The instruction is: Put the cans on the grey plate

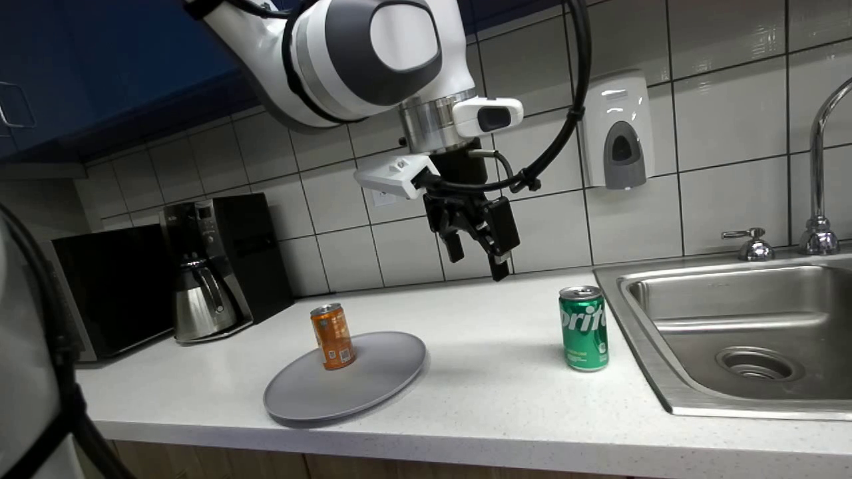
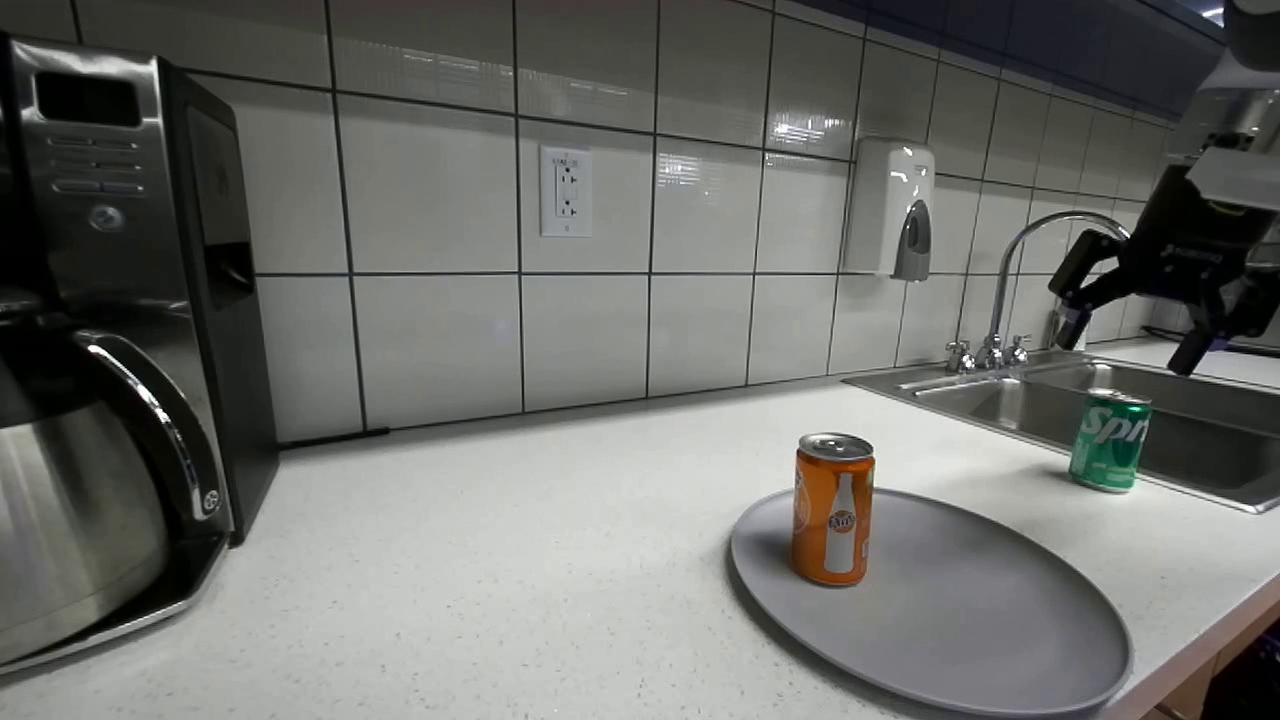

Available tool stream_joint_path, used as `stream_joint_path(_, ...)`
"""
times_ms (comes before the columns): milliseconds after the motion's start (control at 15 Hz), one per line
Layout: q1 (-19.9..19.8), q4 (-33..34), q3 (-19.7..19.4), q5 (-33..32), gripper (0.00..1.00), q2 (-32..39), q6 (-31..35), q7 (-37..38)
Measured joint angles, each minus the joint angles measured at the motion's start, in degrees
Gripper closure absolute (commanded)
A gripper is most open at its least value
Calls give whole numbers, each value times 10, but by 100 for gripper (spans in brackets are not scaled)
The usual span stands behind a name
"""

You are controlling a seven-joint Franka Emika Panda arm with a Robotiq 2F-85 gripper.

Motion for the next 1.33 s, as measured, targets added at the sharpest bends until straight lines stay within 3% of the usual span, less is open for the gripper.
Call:
stream_joint_path(467,0,7,6,0,0,25,17,17)
stream_joint_path(1333,-1,84,5,0,0,137,34,72)
